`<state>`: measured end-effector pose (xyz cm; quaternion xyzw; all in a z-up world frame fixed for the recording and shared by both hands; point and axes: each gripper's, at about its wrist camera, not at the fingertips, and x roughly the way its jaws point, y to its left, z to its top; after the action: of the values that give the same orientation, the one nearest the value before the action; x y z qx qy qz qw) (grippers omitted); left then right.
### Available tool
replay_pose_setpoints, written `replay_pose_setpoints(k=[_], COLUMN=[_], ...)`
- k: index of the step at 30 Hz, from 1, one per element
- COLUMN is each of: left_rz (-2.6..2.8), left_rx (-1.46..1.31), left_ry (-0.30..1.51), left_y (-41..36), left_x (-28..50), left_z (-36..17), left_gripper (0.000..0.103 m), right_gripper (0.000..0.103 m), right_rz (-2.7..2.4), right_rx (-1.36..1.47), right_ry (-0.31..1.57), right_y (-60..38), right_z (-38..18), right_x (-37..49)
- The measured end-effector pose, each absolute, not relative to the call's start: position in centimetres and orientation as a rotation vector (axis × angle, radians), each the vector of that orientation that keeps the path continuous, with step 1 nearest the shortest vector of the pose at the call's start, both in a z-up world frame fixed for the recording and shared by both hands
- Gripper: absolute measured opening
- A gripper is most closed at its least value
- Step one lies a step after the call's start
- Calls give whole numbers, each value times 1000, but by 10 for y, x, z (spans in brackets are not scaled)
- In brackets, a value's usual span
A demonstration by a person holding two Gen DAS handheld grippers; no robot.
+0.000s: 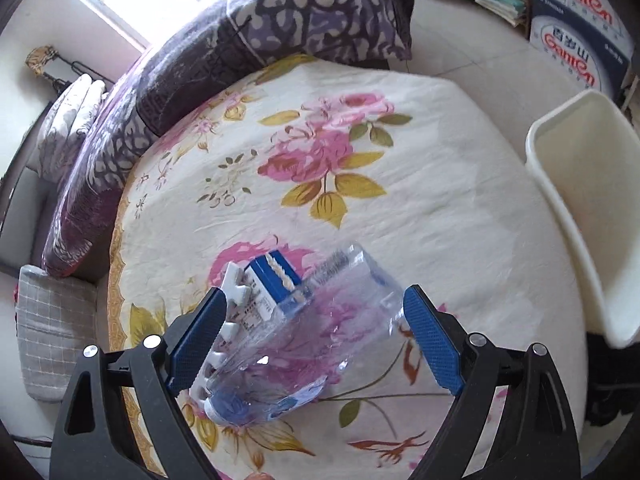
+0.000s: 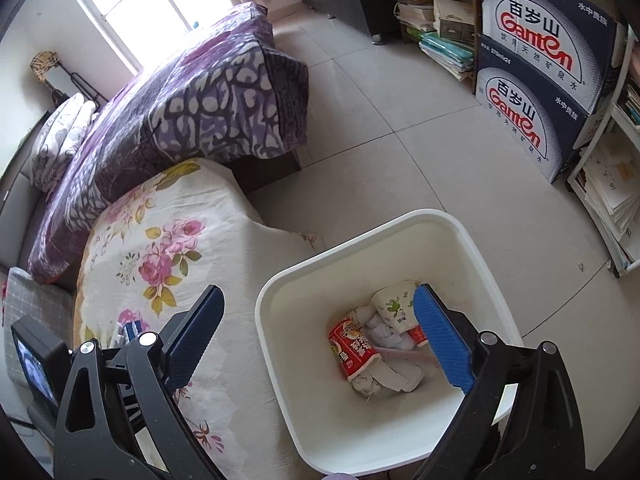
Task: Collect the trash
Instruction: 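Grasp the clear plastic bottle on the bed with the left tool, then grasp the white foam strip with the right tool while the left tool holds the bottle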
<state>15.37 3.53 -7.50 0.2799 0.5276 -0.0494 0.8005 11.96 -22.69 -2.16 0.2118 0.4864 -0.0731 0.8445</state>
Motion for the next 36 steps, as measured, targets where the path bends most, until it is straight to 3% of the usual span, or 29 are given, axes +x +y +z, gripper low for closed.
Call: replay_pose_setpoints(k=[6,8,10,11,19,28,36], left_rz=[-190,-212,-238,-237,-214,-53,91], left_rx=[665,677,663,644,258,-99,-285], left_ry=[1195,1208,1246,1260,1214,972,778], left_y=[47,50,53,57,125,222,283], left_x=[151,148,146,145,145,131,101], left_z=[-97,-105,-111,-113,-67,20,77], left_gripper=[88,83,49,45,44,43,43], right_gripper=[92,92,92,92,92,92,92], right_rz=[-125,-115,-107,-103,-58,66,142], right_rx=[377,368,362,360,309,225,350], right_ry=[1064,1079,1095,1100,1112,1178,1188], right_y=[-194,-185,-175,-171,-128,-47,45], right_z=[-31,-35,-40,-41,-52,-78,-90], right_x=[129,133,136,138,143,143,146])
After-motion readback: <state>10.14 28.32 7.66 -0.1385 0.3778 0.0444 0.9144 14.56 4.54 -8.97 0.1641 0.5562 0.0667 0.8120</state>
